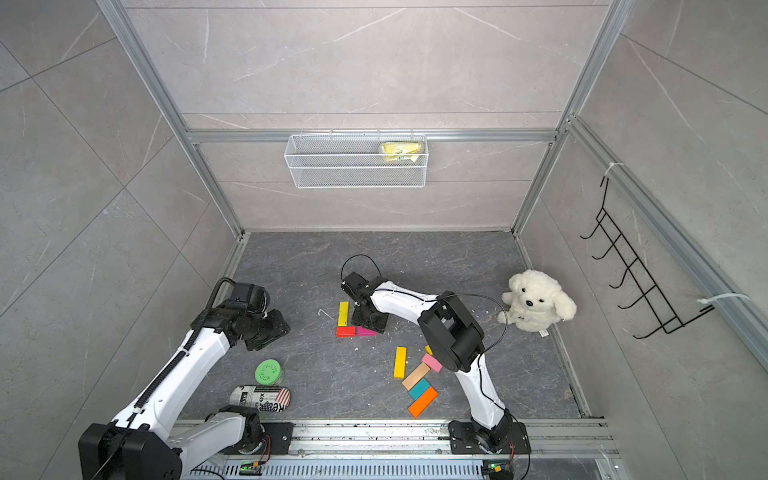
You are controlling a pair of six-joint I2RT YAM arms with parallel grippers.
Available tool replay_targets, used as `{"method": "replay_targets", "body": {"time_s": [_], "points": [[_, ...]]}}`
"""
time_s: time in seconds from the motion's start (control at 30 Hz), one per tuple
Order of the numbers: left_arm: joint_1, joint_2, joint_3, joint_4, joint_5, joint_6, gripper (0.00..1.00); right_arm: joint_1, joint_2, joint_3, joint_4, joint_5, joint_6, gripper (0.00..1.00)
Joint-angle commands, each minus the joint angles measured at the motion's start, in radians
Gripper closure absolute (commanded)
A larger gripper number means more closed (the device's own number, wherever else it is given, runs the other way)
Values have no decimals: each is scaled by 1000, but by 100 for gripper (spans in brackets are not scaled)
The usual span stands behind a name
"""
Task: Assemble the letter h with building blocks
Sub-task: Assemble the building block at the center of the board.
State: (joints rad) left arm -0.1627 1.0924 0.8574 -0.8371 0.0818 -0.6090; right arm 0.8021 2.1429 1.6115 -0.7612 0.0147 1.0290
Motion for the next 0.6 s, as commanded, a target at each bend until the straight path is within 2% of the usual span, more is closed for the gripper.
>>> {"method": "replay_targets", "body": {"time_s": [0.0, 0.43, 0.57], "points": [[3, -14, -2, 3, 5, 26, 46, 14, -16, 7, 1, -15, 20, 39], [3, -22, -6, 3, 6, 25, 46, 14, -35, -15, 11, 3, 56, 39], [2, -20, -5, 3, 5, 26, 46, 14, -60, -22, 1, 36, 48, 35]]}}
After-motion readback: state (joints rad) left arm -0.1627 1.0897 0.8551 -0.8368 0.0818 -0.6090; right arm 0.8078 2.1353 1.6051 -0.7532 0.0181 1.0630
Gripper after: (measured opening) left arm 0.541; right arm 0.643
